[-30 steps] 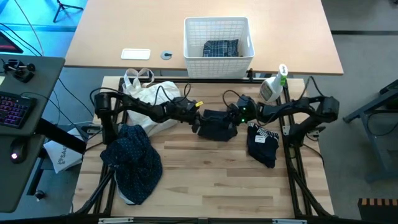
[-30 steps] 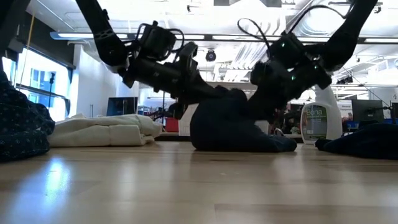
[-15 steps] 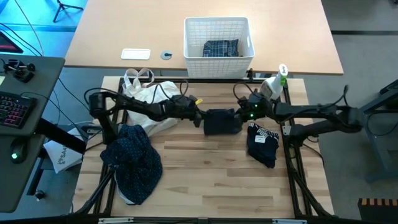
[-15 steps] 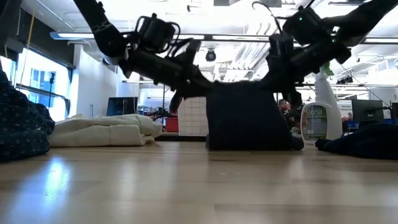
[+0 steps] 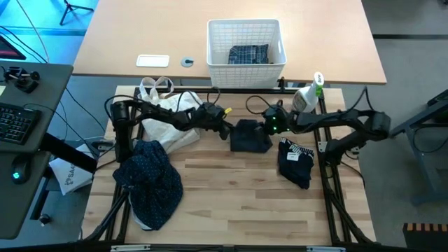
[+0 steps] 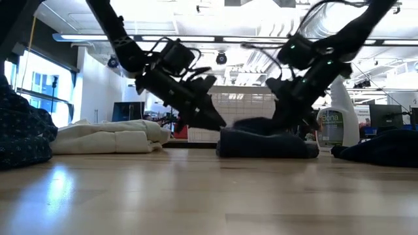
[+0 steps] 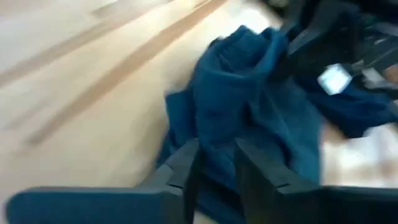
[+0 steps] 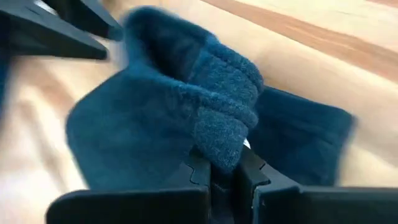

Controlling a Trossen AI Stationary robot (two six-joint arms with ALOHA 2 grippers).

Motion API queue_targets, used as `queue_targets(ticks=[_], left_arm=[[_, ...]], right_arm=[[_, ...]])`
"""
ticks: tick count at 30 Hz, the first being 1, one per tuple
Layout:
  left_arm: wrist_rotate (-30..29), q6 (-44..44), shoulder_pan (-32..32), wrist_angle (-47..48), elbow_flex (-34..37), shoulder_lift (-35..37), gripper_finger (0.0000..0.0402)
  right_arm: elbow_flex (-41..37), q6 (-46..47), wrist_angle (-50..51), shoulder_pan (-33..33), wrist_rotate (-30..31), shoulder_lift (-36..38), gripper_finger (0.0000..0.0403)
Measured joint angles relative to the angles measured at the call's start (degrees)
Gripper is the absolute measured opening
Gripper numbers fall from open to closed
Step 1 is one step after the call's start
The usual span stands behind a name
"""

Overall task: Fold Laundry from Bin
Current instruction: Fold the black short, then put the folded black short into the white bin

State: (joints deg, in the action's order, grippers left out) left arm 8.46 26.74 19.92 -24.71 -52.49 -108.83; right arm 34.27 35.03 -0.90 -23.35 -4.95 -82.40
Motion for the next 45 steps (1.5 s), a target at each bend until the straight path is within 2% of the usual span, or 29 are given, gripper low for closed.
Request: queue_targets(ticks=[4,8,11,17,19,22,25,29,31,34,39,45], left_arm=[[2.6,-3.3,1.7,9.4,-3.3,1.5,0.0123],[5.1,-5.6,2.3,16.2,-6.0,3.0,0.0132],[5.6,-7.1,2.0,19.4,-7.0,5.1,0.0130],[4.7,-10.6,0.2,28.1,-7.3,13.9,0.0119],[2.8,-12.9,-0.8,31.2,-7.3,17.3,0.0116],[-0.3,-16.5,-2.0,36.5,-7.3,21.7,0.0113],[-1.9,-18.1,-3.3,40.6,-7.3,24.6,0.0113],[-2.3,-17.5,-5.2,44.3,-7.3,26.7,0.0113],[-2.3,-16.8,-6.6,45.3,-7.3,26.7,0.0113],[-2.3,-15.2,-8.6,46.8,-7.3,26.7,0.0113],[-2.9,-14.2,-11.7,46.4,-7.3,26.7,0.0113],[-3.3,-9.3,-13.2,46.4,-7.3,26.8,0.0113]], right_arm=[[5.1,-2.3,6.5,0.0,4.7,-3.4,0.0012],[8.5,-8.7,9.7,0.0,5.4,-5.6,0.0028],[12.1,-12.7,15.3,-0.5,5.4,-5.6,0.0075],[22.4,-20.3,31.8,-2.0,6.2,-3.2,0.0201],[24.9,-24.8,34.7,-1.3,5.5,-2.5,0.0229],[25.7,-32.7,34.3,1.8,2.0,-0.7,0.0251],[23.1,-40.6,33.7,6.4,-1.8,-0.6,0.0255],[16.5,-45.4,27.6,12.1,-2.3,-2.2,0.0250],[13.5,-45.5,22.2,14.1,-0.8,-3.4,0.0244],[10.6,-45.1,14.3,16.2,5.0,-5.7,0.0233],[9.2,-46.9,7.1,16.6,3.3,-11.8,0.0207],[12.7,-45.2,7.0,16.6,4.5,-18.6,0.0149]])
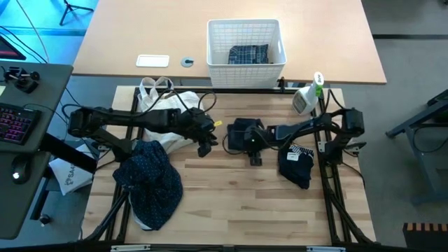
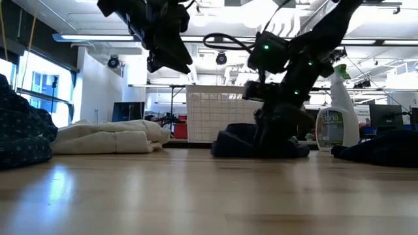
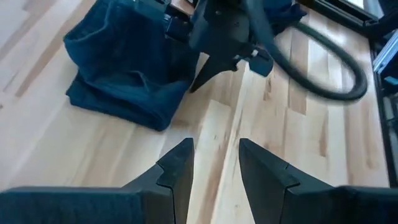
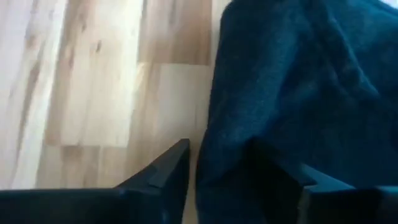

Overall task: Fold Laundry from Bin
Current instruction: Put the folded black short into the white bin

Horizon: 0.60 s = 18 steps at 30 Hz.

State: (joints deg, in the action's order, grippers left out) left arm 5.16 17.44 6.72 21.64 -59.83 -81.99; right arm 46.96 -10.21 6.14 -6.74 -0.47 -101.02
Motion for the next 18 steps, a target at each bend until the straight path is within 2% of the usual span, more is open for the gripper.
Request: queue_targets(ticks=[4,7,8,11,18], left_arm=[[0.0,1.7,-0.3,-0.2,0.0,2.5,0.0113],[-0.9,1.9,-0.3,0.0,0.0,6.1,0.0113],[-1.4,1.9,-0.3,0.2,0.0,7.7,0.0113],[-3.1,1.1,-0.2,0.2,0.0,13.1,0.0113],[-8.3,-2.5,-0.2,0.3,0.0,24.8,0.0113]], right_arm=[[3.2,4.1,4.1,0.0,0.8,-0.5,0.0079],[6.2,5.3,10.5,-0.3,0.8,0.4,0.0020],[7.4,5.3,13.2,-0.4,0.4,0.9,0.0012],[12.8,6.6,19.3,-1.3,-1.3,3.1,0.0018],[30.6,7.4,37.9,-5.8,-11.8,7.8,0.0006]])
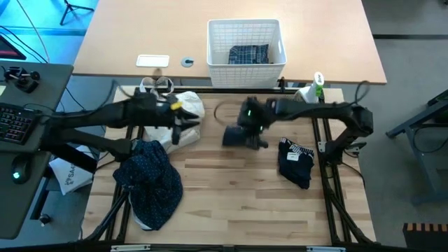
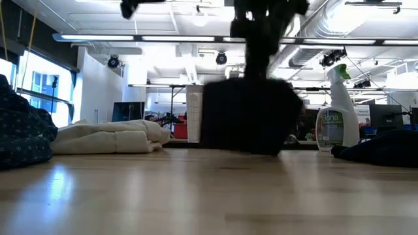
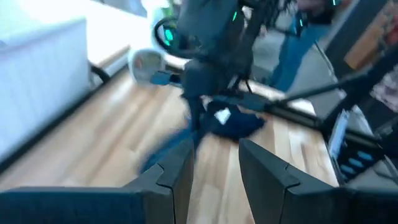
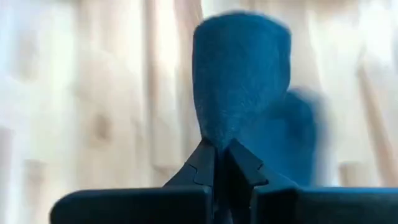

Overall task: Fold Laundry from Bin
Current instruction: Put the folded black short into the white bin

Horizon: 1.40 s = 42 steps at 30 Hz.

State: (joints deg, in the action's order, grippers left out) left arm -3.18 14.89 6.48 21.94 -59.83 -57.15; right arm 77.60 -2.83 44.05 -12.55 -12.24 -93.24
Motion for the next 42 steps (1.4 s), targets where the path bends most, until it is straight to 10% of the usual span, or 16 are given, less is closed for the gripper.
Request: queue_targets(ticks=[6,13,17,22,31,42], left_arm=[[-9.4,-5.3,0.5,-1.0,0.0,6.0,0.0113],[-17.9,-7.0,4.2,-2.7,-0.1,7.2,0.0113],[-18.6,-6.7,6.9,-4.1,-0.1,6.4,0.0113],[-19.9,-8.0,11.0,-5.2,-0.1,5.4,0.0113],[-21.4,-7.0,16.4,-5.1,-0.1,2.2,0.0113],[-18.5,-3.0,18.1,-5.1,0.0,-0.6,0.0113]], right_arm=[[20.0,-2.5,11.6,-8.7,-10.5,0.2,0.0003],[35.8,-11.8,3.4,-25.2,2.5,0.2,0.0003],[37.9,-20.1,-14.3,-34.7,10.2,-0.6,0.0003],[38.0,-32.2,-28.6,-42.5,3.7,-7.0,0.0003],[37.7,-43.9,-15.6,-45.1,-0.5,-29.3,0.0009],[37.8,-39.8,-13.9,-44.8,-3.5,-31.3,0.0211]])
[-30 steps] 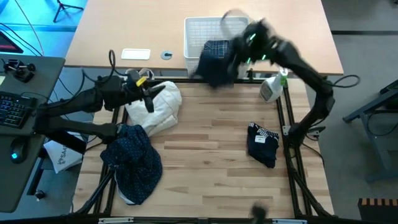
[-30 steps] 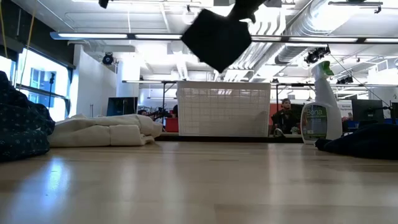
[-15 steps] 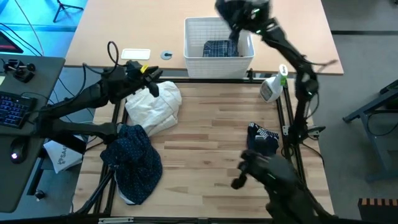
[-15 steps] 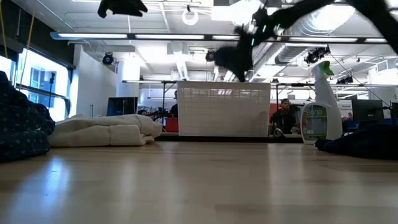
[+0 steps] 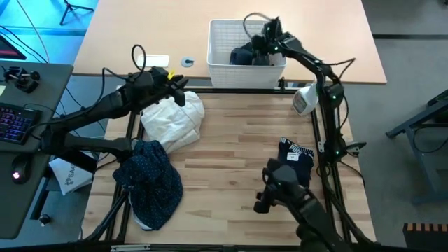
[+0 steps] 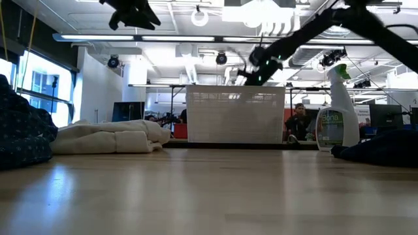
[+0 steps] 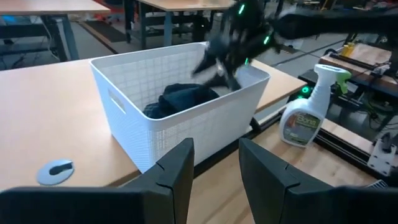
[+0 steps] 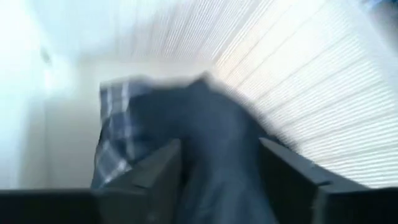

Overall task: Fold Laundry from Bin
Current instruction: Put the folded black short into the white bin, then fold the black boxer short

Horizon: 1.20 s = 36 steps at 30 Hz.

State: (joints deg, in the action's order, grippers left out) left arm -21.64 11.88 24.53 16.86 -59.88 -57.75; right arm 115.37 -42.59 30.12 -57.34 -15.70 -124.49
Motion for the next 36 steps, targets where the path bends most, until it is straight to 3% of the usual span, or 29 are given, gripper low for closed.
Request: queue_targets(ticks=[5,9,12,19,22,25,28,31,36], left_arm=[[0.4,-0.2,0.5,0.0,0.0,-0.1,0.0113],[6.5,-3.5,2.9,0.0,0.0,-0.2,0.0113],[13.2,-6.3,5.1,0.1,0.0,-0.2,0.0113],[22.5,-11.8,7.6,2.6,0.0,-0.2,0.0113],[24.3,-14.1,7.7,4.5,0.0,-0.2,0.0113],[26.1,-16.1,7.7,6.7,0.0,-0.2,0.0113],[29.0,-16.5,7.7,9.4,0.0,-0.2,0.0113],[32.9,-14.6,7.7,12.6,0.0,-0.2,0.0113],[36.7,-13.6,7.5,15.9,0.0,-0.1,0.0113]], right_arm=[[0.2,7.3,-1.9,0.0,-0.2,7.0,0.0288],[0.2,23.6,3.1,0.4,-1.3,13.3,0.0305],[0.2,30.9,13.7,2.4,-6.4,18.6,0.0297],[0.2,41.6,43.6,16.6,-7.5,27.4,0.0256],[0.1,46.1,53.9,24.4,-5.8,28.4,0.0243],[-0.5,52.5,60.3,32.3,0.1,28.6,0.0228],[-9.3,59.3,57.2,37.6,1.6,32.4,0.0210],[-24.6,69.0,54.2,40.5,3.4,39.1,0.0192],[-49.0,89.4,46.6,39.9,11.8,50.1,0.0172]])
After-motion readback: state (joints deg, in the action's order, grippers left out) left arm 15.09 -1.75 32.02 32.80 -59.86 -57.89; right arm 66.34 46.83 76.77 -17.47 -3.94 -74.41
